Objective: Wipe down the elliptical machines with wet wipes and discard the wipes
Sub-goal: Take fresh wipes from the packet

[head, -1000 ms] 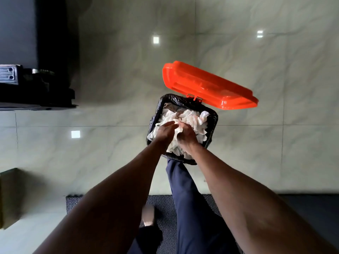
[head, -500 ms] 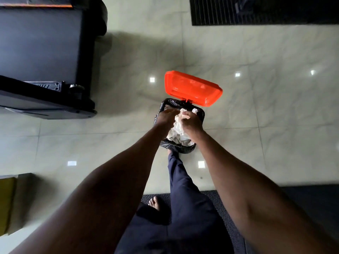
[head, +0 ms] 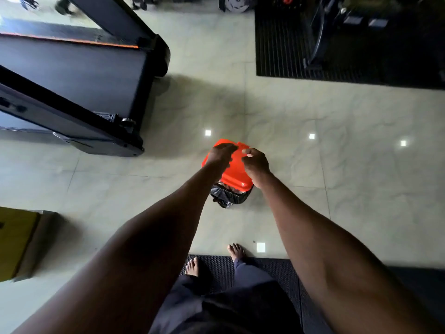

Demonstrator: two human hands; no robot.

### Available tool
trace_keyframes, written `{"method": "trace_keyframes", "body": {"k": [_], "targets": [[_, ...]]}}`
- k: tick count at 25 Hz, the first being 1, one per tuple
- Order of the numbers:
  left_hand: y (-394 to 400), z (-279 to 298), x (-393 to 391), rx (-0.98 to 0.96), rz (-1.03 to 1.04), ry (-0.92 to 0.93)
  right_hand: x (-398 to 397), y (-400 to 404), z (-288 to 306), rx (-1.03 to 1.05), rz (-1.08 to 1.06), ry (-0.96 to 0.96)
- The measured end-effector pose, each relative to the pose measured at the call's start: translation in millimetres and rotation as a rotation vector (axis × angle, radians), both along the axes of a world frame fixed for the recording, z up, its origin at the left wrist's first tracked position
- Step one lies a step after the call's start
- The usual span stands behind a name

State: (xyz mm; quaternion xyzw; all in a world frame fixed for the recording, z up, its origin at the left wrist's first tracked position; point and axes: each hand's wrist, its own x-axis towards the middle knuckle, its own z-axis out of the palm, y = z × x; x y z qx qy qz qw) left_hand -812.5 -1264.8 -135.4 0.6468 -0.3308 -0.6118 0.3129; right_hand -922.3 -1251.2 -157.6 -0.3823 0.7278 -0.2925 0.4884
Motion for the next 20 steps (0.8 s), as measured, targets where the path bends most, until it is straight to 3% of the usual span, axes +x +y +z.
{"method": "trace_keyframes", "body": {"k": [2, 7, 13, 20], "targets": [[2, 10, -3, -0.012, 0.080, -0.016, -6, -3, 4, -0.005, 0.044, 0.054], [15, 55, 24, -0.151, 0.292, -0.015, 21, -23, 40, -0.108, 0.240, -0.074], [75, 133, 176, -0.414, 0.724, -0.094, 189, -4, 144, -0.312, 0.712, -0.290], [263, 211, 364, -0.618, 1.138, -0.199, 411, 145, 225, -0.467, 1.232, -0.366]]}}
